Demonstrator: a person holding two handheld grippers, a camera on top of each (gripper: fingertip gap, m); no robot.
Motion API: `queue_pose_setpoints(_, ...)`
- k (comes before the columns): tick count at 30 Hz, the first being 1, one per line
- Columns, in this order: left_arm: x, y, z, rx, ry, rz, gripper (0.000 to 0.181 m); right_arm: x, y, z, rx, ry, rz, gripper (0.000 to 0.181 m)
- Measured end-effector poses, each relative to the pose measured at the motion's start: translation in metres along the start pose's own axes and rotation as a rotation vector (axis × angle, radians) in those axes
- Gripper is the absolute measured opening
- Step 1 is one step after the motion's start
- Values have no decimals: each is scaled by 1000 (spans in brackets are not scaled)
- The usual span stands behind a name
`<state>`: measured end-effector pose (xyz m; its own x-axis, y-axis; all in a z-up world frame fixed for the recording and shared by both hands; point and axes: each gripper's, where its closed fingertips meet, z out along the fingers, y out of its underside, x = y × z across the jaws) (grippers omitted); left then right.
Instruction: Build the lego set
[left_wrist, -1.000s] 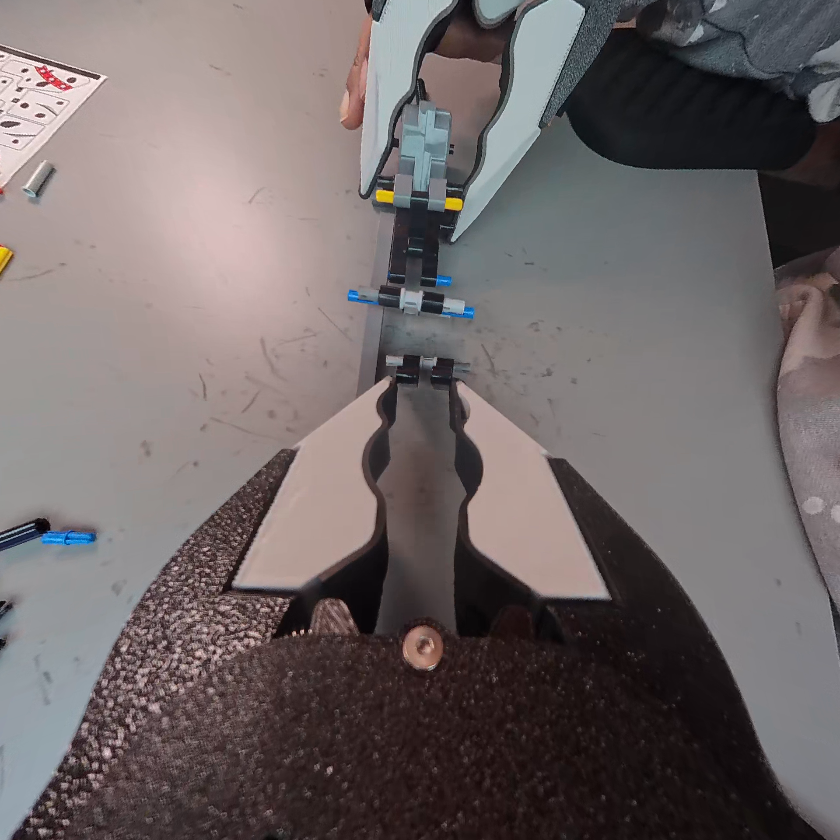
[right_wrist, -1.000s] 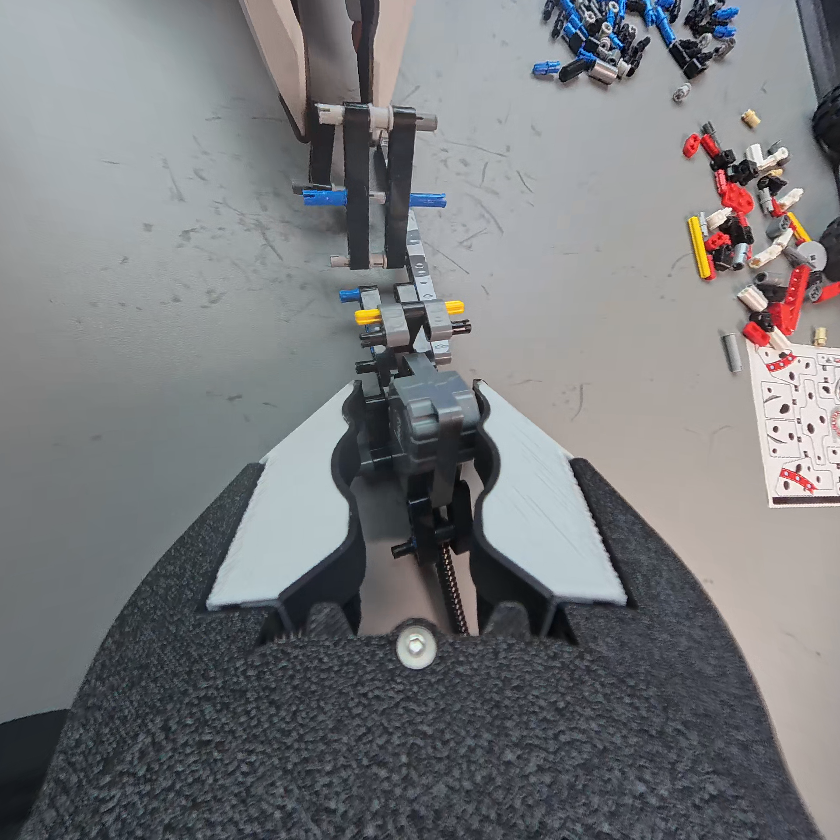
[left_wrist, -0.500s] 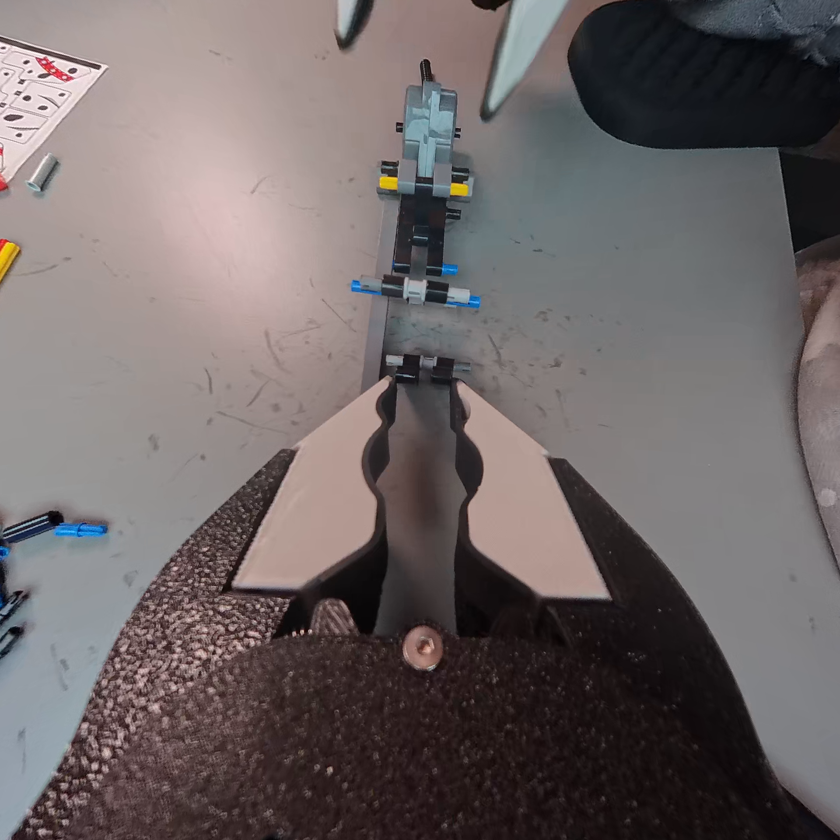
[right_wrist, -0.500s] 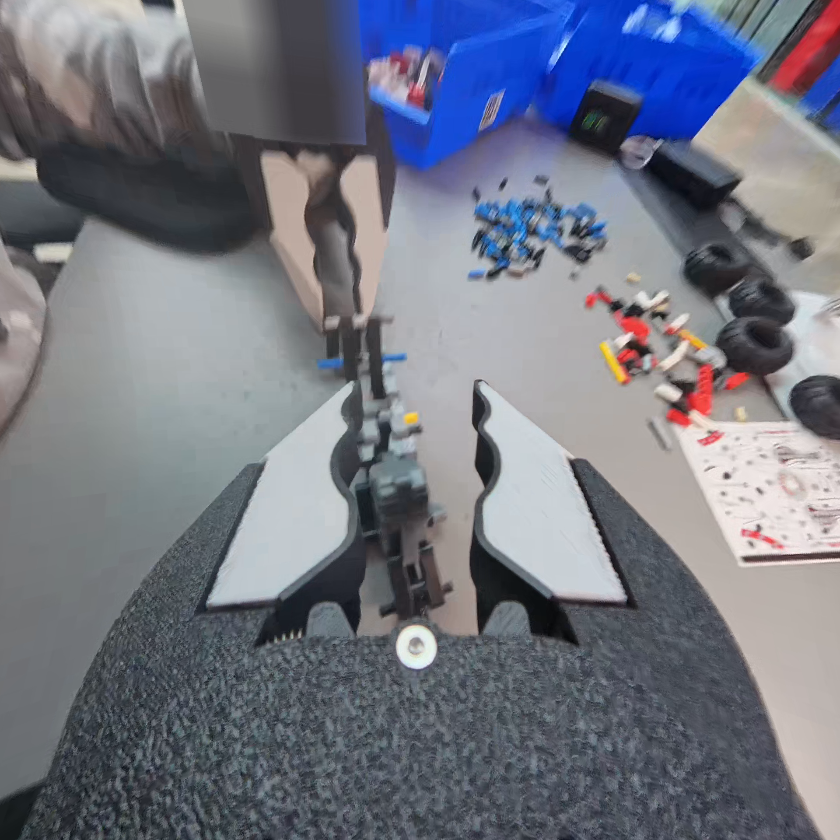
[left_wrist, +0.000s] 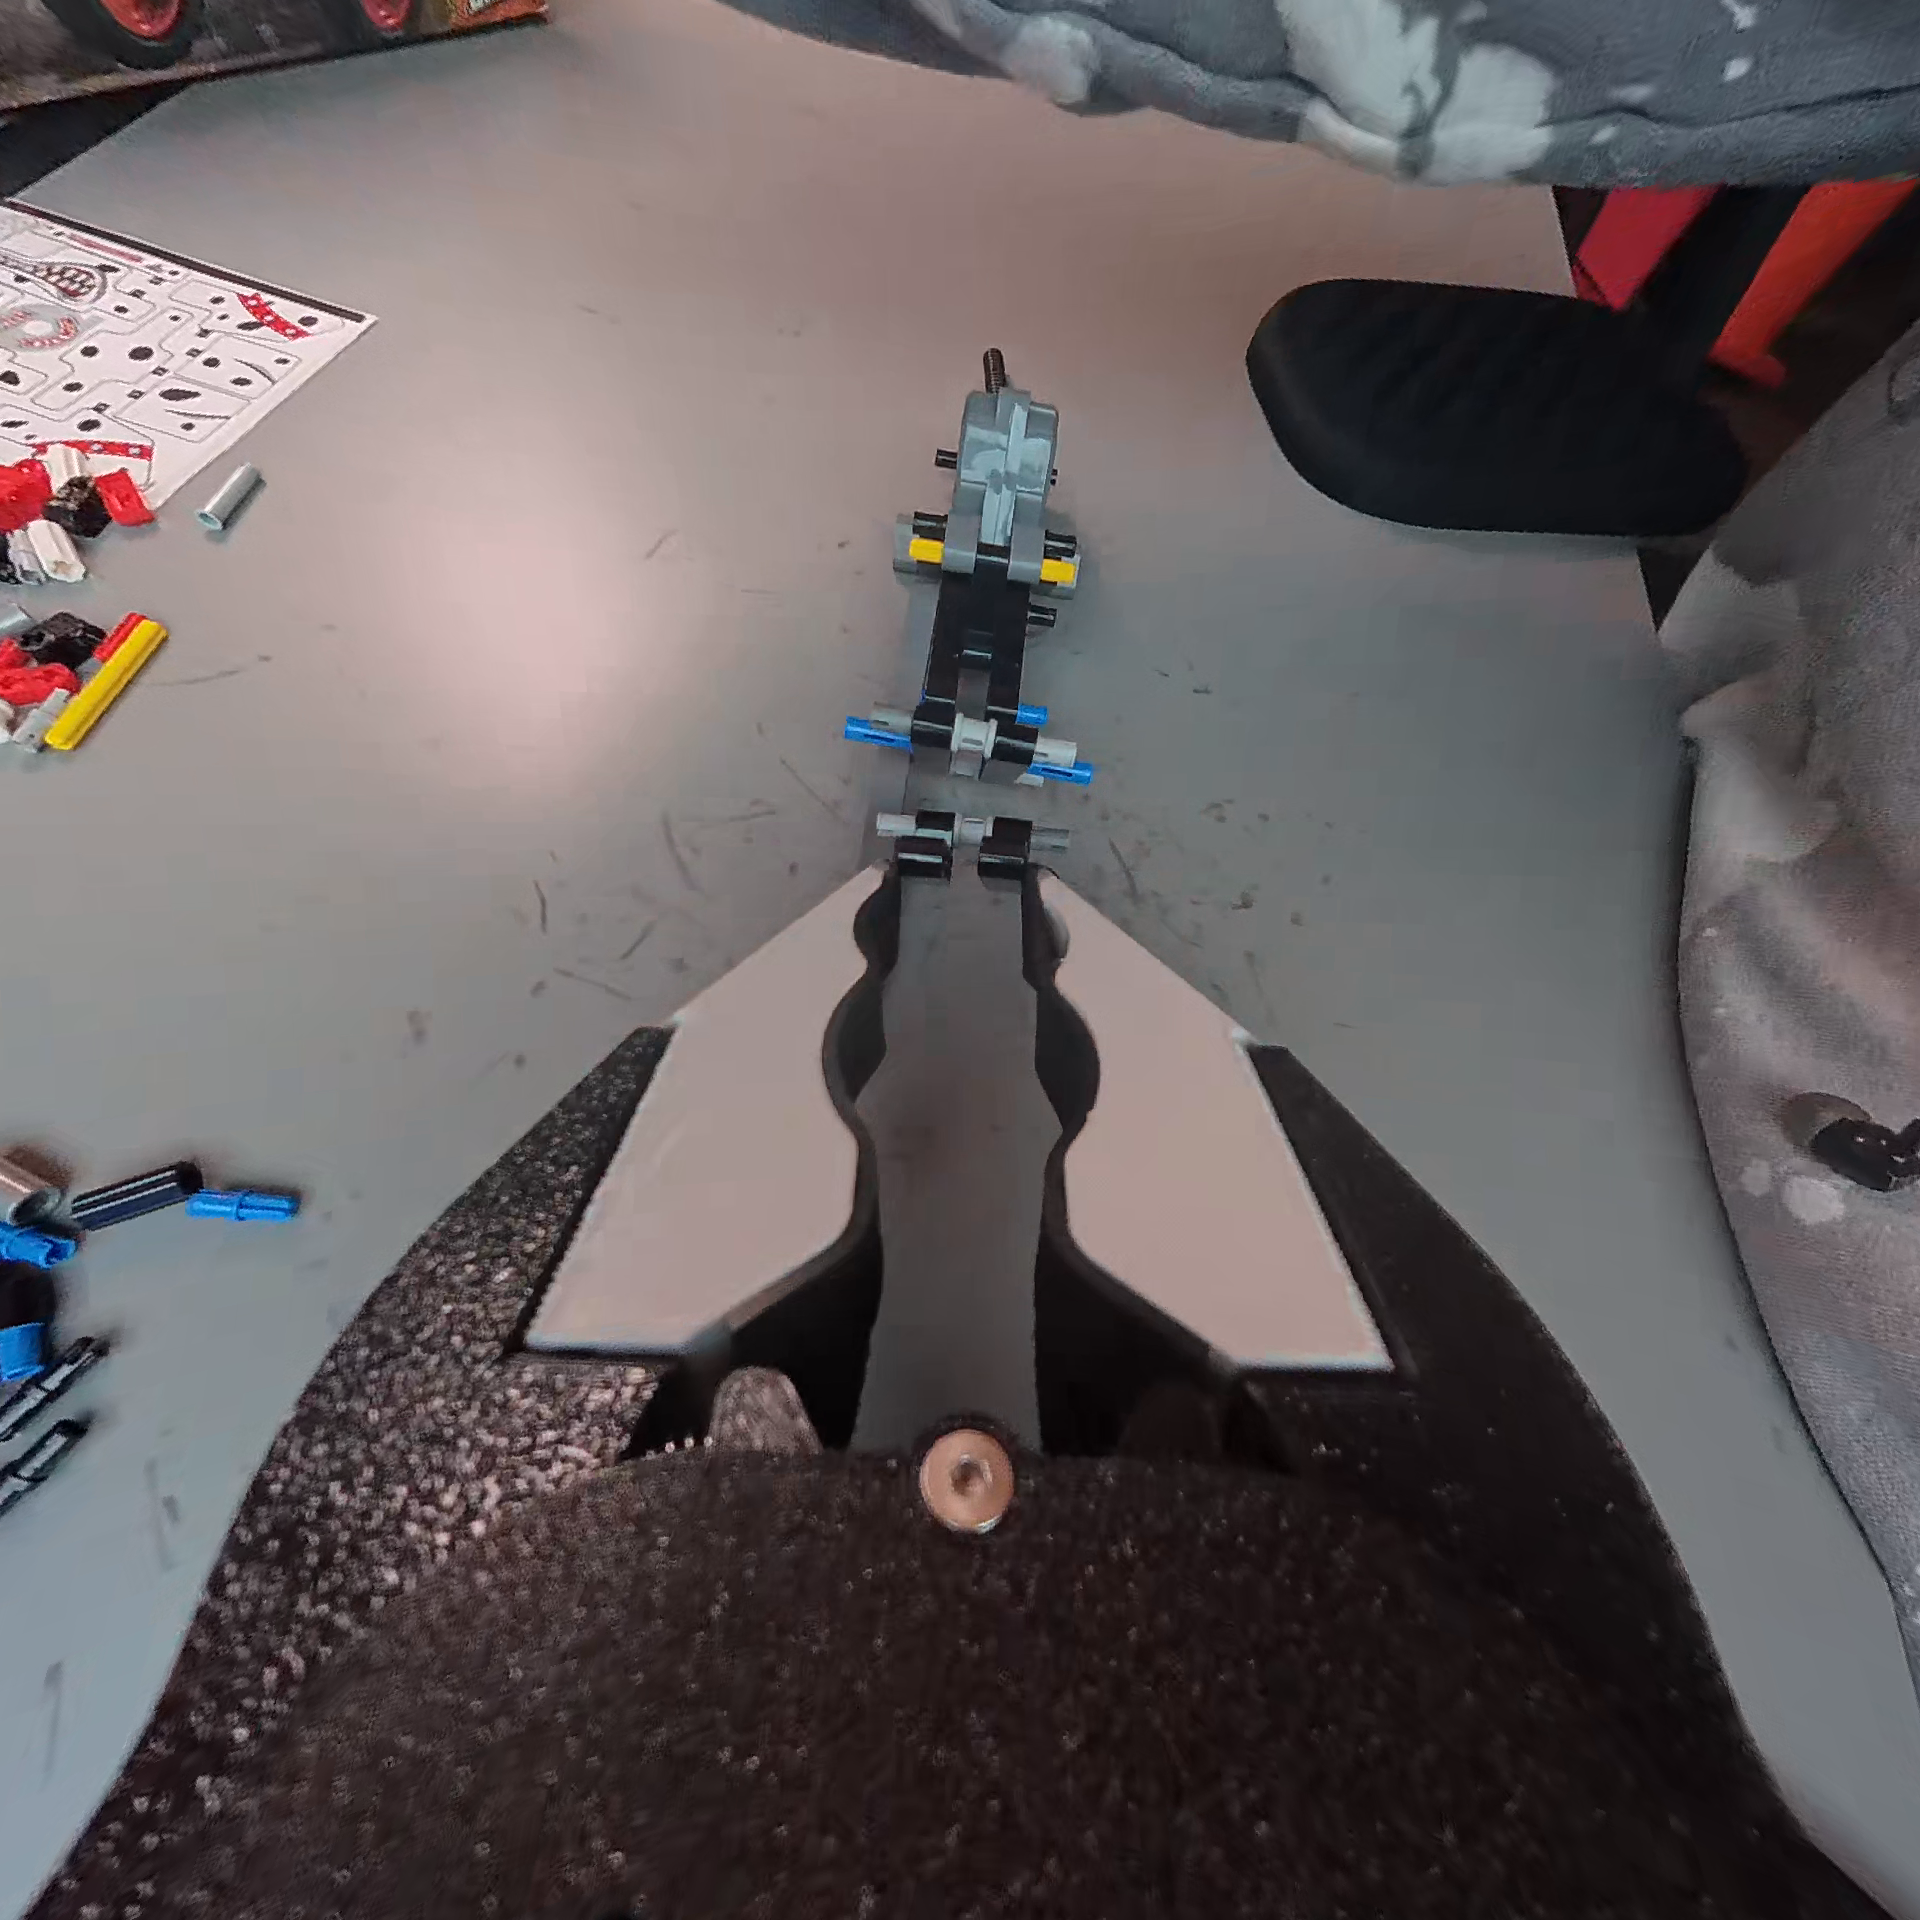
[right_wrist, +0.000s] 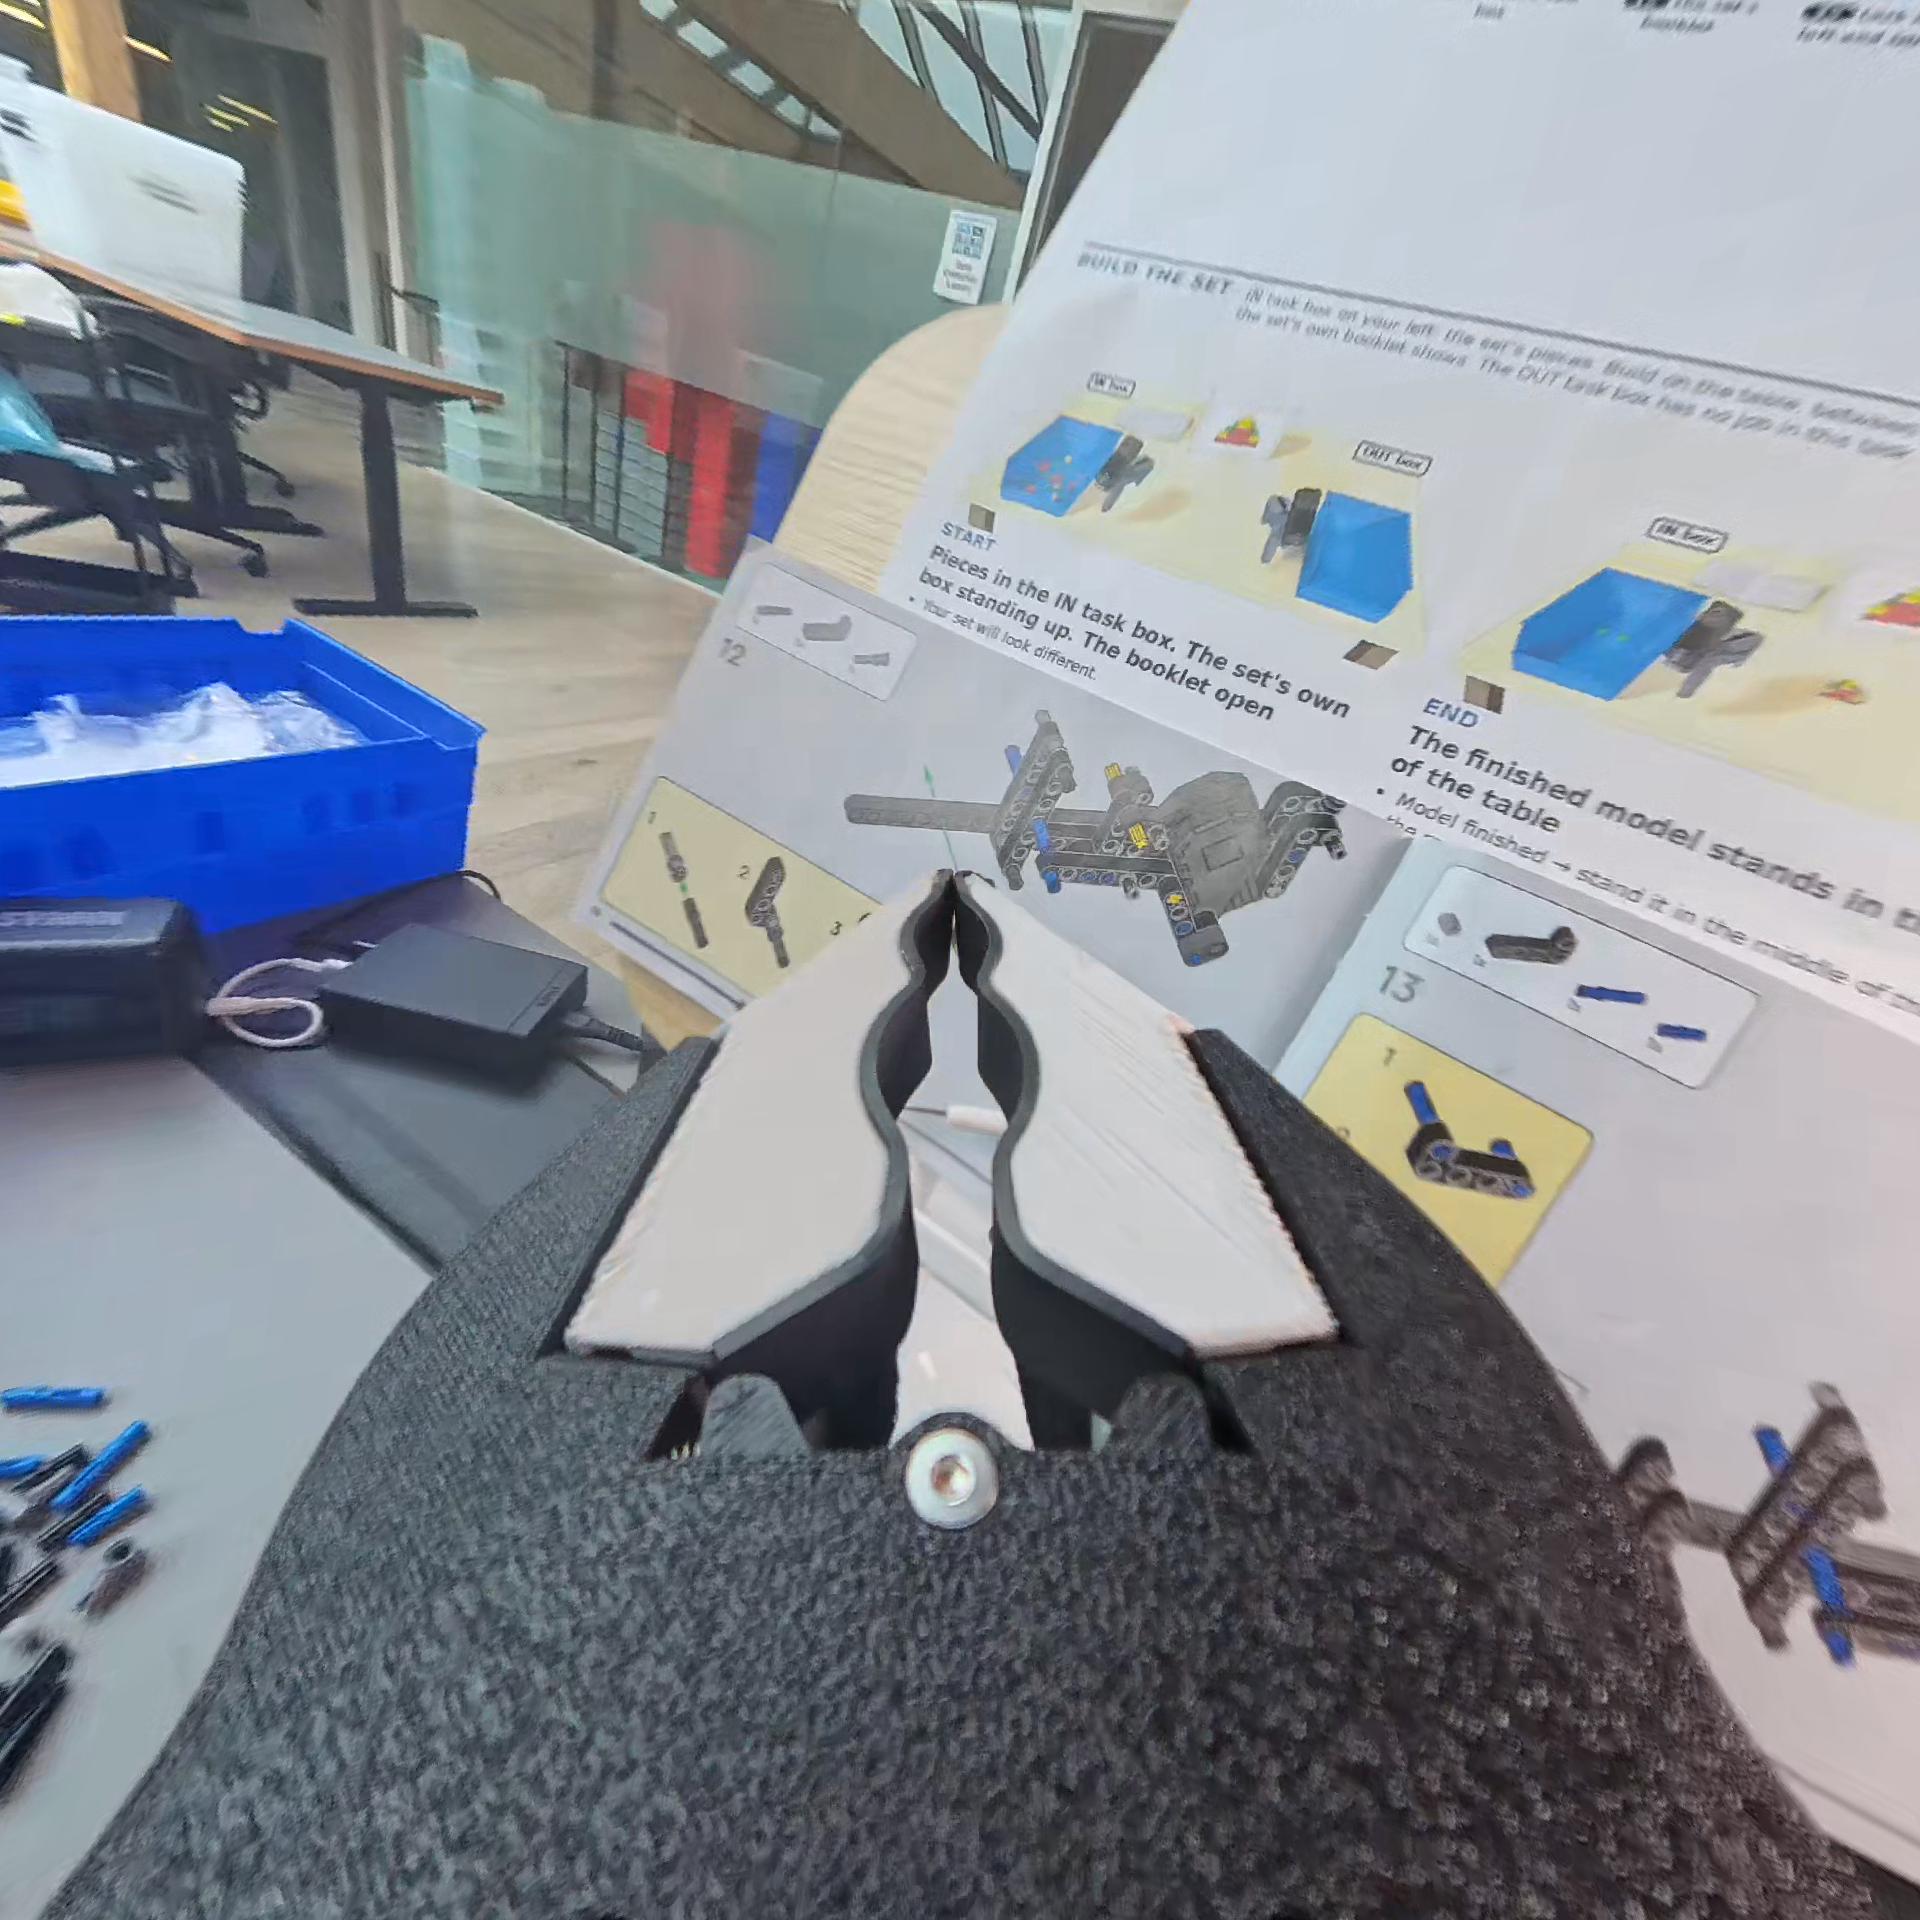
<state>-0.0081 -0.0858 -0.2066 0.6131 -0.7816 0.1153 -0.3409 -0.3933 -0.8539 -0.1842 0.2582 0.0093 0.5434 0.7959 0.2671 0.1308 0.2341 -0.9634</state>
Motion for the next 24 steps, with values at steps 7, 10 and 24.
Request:
queue_pose_setpoints(7, 1, -1, 0, 8, 12, -1, 25, 7, 14, 47, -73, 28, -77, 0)
queue_pose_setpoints(10, 2, 0, 1, 6, 19, -4, 25, 9, 18, 54, -101, 25, -87, 0)
queue_pose_setpoints(24, 1, 2, 2, -4, 14, -5, 26, 1, 19, 60, -96, -1, -95, 0)
